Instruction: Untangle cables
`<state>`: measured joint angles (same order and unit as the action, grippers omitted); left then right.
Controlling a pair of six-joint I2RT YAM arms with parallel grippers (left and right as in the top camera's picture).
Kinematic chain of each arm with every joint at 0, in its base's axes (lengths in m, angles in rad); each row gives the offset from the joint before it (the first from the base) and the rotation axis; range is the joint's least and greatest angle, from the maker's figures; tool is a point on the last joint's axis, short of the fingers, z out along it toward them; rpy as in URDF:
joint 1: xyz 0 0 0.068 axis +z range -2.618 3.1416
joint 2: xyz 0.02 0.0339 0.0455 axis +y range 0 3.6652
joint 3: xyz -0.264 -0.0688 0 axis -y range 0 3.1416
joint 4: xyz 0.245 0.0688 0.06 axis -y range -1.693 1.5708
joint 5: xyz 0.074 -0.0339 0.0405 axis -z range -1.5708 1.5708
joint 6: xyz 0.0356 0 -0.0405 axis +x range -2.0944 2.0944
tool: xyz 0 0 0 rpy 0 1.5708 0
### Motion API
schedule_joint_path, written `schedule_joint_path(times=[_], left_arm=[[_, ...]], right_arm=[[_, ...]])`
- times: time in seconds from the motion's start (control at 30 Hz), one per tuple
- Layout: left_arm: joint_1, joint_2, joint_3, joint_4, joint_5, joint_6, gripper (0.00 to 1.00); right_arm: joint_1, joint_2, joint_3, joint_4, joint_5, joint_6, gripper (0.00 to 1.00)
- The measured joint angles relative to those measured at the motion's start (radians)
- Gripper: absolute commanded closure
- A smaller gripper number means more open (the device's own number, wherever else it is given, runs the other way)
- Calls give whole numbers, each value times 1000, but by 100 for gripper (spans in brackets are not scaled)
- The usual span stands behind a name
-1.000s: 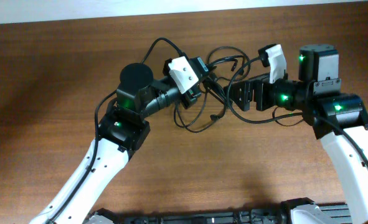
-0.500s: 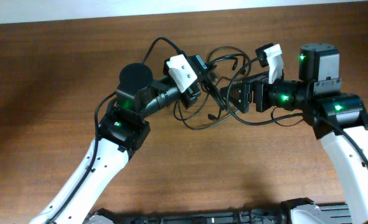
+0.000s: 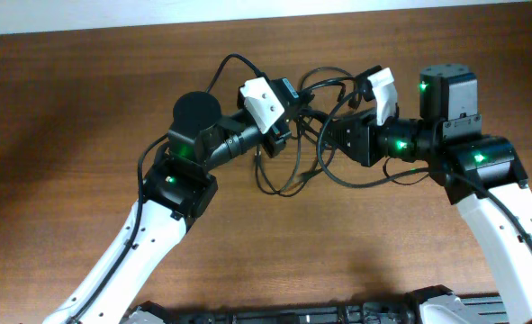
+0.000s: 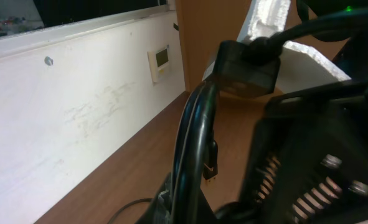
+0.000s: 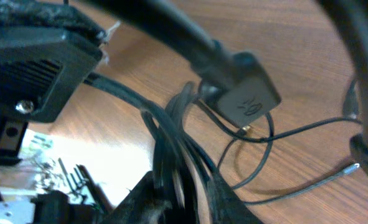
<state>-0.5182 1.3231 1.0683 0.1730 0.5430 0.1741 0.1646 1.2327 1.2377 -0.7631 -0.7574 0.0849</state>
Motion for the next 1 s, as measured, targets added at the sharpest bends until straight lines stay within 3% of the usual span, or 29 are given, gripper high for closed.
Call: schedule_joint_path(times=[0.1, 0.17, 0.23, 0.53, 0.77, 0.97, 1.0], left_arm=[[0, 0, 0, 1, -3, -13, 87], [0, 0, 0, 1, -18, -49, 66], [0, 0, 0, 3, -35, -87, 2], [1, 0, 5, -167, -159, -246, 1], [1, 0, 5, -322, -177, -263, 1], [1, 0, 5, -333, -177, -266, 1], [1, 1, 5, -337, -177, -266, 5]], right_arm=[[0, 0, 0, 0, 0, -3, 96], [0, 0, 0, -1, 0, -3, 96], [0, 0, 0, -1, 0, -3, 96], [0, -1, 0, -14, 12, -4, 96], [0, -1, 0, -14, 12, -3, 96], [0, 0, 0, -14, -12, -14, 96], [0, 0, 0, -14, -16, -14, 96]])
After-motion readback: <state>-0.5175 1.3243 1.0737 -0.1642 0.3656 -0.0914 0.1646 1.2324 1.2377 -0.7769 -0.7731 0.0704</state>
